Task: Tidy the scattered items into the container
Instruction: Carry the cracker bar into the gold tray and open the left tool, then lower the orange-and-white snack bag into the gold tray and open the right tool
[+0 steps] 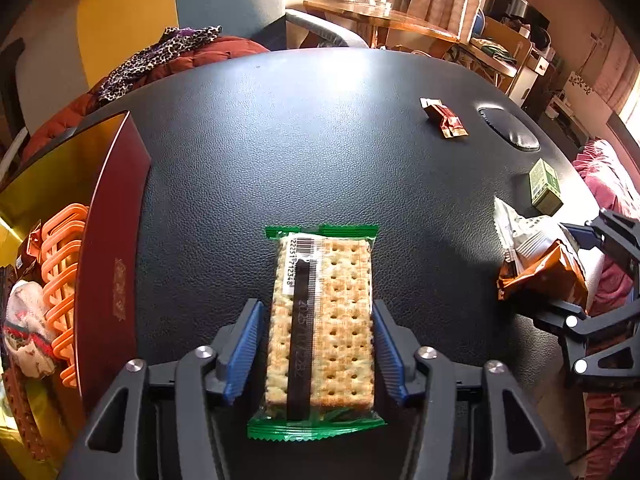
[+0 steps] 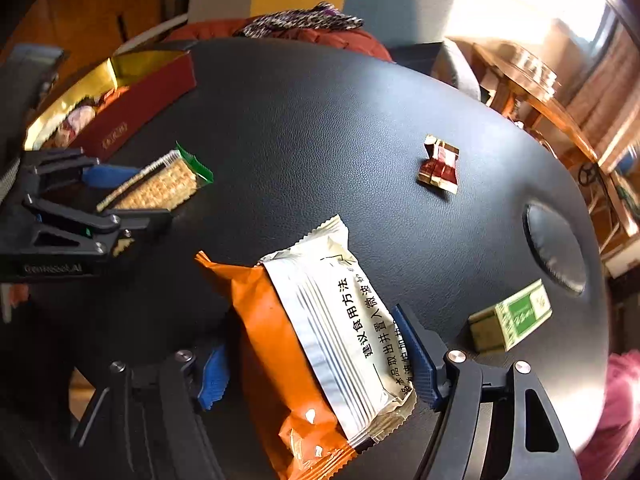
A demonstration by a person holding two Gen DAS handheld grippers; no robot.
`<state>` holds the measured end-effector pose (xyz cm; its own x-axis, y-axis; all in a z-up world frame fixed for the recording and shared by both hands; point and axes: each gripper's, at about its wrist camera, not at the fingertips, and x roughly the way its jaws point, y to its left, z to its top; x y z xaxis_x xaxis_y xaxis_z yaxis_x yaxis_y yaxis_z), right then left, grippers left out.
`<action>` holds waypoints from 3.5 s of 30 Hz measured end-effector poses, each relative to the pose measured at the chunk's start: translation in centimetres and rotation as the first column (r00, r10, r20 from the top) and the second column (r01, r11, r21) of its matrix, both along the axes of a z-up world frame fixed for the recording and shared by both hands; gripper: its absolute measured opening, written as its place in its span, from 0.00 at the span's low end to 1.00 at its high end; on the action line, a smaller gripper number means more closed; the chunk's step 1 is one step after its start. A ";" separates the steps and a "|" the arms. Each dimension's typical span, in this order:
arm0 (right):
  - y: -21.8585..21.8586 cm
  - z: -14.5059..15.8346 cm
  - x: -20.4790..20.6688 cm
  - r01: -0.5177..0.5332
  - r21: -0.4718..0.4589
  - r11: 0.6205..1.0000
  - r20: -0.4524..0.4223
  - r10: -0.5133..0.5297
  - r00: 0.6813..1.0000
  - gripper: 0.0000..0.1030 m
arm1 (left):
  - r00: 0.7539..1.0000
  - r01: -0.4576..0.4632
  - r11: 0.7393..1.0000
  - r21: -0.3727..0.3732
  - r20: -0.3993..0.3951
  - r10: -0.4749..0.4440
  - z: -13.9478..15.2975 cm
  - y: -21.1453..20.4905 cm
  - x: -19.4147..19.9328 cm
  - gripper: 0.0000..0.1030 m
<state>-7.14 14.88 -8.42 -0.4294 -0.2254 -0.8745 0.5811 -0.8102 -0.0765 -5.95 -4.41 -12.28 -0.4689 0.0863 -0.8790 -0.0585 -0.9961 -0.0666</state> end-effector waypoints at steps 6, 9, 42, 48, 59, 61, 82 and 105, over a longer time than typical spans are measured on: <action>0.7 0.0 1.6 0.153 -0.102 0.983 0.000 -0.154 0.988 0.71 | 1.000 0.000 0.998 0.061 -0.016 0.001 0.3 -0.8 1.2 0.48; 1.0 0.2 2.3 0.196 -0.135 0.971 0.006 -0.197 0.980 0.71 | 1.000 0.006 0.995 0.096 -0.025 -0.004 0.5 -0.9 1.9 0.47; -1.6 -1.2 2.5 0.305 -0.146 0.941 -0.007 -0.309 0.951 0.70 | 0.911 -0.396 0.918 0.002 -0.122 0.393 6.2 -20.8 5.1 0.48; -1.9 -1.4 2.2 0.303 -0.131 0.944 -0.005 -0.306 0.952 0.69 | 0.899 -0.425 0.904 0.044 -0.092 0.427 4.5 -22.8 5.3 0.50; -2.8 -1.1 1.8 0.323 -0.152 0.934 0.007 -0.326 0.945 0.62 | 0.855 -0.470 0.879 0.080 -0.204 0.476 7.4 -23.3 11.3 0.52; -3.1 -0.7 1.7 0.320 -0.166 0.933 0.005 -0.324 0.946 0.62 | 0.848 -0.474 0.875 0.101 -0.215 0.484 7.7 -23.1 12.4 0.52; -23.3 7.4 3.7 -0.098 -0.294 0.951 -0.114 0.067 0.991 0.62 | 0.857 -0.444 0.887 0.126 -0.229 0.461 7.7 -19.2 16.5 0.53; -33.5 2.4 2.6 -0.133 -0.177 0.975 -0.032 0.129 0.991 0.65 | 0.832 -0.486 0.860 0.155 -0.221 0.509 7.3 -21.3 17.8 0.53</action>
